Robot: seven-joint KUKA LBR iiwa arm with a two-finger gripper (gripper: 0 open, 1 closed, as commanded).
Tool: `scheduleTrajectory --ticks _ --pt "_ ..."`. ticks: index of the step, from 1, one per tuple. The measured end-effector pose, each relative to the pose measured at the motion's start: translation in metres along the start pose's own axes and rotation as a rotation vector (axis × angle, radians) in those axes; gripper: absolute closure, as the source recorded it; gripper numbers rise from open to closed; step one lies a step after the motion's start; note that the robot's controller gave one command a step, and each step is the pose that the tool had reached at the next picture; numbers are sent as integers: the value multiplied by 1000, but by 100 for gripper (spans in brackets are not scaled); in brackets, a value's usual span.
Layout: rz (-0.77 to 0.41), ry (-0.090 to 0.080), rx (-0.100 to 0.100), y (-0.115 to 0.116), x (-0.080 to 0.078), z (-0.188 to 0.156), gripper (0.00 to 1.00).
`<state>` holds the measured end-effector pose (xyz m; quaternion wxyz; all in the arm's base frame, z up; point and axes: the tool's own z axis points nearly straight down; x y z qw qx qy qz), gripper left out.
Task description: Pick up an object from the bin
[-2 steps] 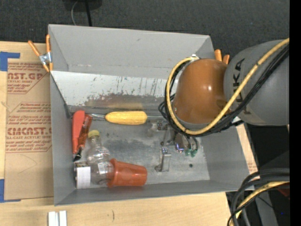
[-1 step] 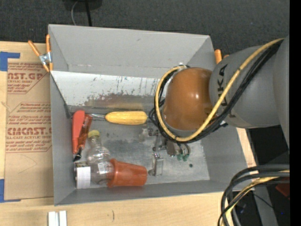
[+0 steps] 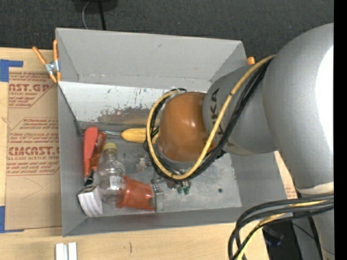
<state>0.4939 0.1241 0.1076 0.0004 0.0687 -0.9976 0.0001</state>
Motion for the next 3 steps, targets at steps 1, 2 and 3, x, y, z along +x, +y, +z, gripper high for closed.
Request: scheduleTrajectory --ticks 1,2,3 --pt "-49 -3 -5 18 0 28 0" --pt "185 1 -1 11 12 38 100" --pt "185 1 -1 11 12 38 100"
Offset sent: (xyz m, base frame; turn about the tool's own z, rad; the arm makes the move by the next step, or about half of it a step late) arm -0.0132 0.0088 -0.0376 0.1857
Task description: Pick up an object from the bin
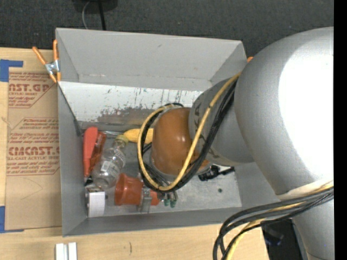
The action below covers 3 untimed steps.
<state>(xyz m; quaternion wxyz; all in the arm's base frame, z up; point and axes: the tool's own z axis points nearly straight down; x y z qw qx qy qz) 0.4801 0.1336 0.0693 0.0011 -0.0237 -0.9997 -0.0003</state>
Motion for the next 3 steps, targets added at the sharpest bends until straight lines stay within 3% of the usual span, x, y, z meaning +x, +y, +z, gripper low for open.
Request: scheduleTrajectory --ticks 1,2,3 --pt "14 0 -1 9 0 -104 100" --pt "14 0 -1 9 0 -104 100" --pt "22 9 2 2 0 -142 100"
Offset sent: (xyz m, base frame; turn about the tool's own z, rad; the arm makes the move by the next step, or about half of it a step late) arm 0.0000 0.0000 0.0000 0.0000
